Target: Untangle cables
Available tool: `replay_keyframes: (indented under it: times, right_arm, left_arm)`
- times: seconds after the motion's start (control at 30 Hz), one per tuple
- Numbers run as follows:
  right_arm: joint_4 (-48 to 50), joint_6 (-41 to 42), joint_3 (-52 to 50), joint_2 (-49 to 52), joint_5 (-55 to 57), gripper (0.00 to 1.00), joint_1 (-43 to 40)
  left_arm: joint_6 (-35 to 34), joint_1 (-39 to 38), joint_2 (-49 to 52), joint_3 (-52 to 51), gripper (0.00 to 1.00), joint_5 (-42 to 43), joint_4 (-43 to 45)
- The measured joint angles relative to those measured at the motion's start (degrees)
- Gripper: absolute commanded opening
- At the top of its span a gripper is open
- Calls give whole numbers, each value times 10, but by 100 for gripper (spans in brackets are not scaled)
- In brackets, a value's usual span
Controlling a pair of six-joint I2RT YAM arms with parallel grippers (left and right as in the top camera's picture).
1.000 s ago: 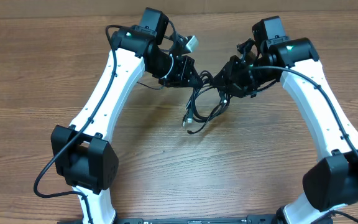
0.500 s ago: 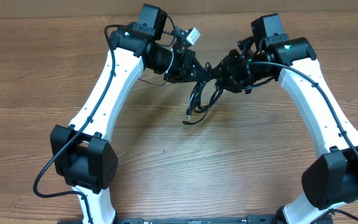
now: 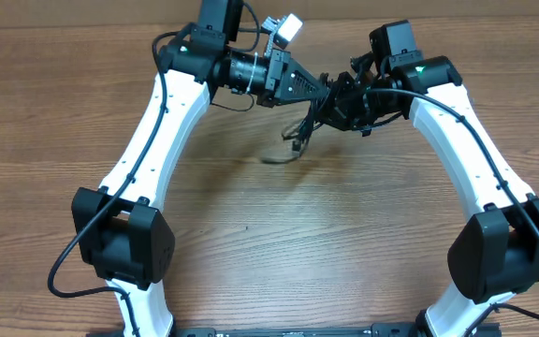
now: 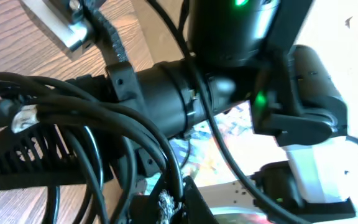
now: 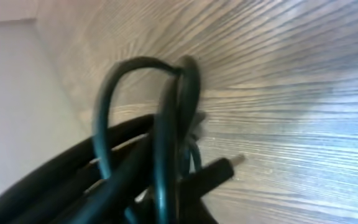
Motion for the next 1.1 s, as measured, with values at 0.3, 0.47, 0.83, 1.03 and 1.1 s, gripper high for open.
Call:
replay_keyframes:
  times: [0.3,0.47,0.83,1.03,1.1]
  right_arm:
    - [-96,-90,-3,-12,28,4,-2]
    - [-129,-111,-3,-71,46,4,-2]
    - [-160,-121,-3,-108,83,5,14]
    - [-161,-143,-3,-108,85,52,14]
    - [-160,-153,-3,-108,81,55,14]
  left_arm:
    - [27,34,0,2,4,-221,-127]
    - [41,28,0,2,4,-396,-194]
    - [111,-3,0,-13,4,-417,-208]
    - [148,-3,0,-13,4,-338,-207]
    - [156,-3,0,-13,4,-310,-207]
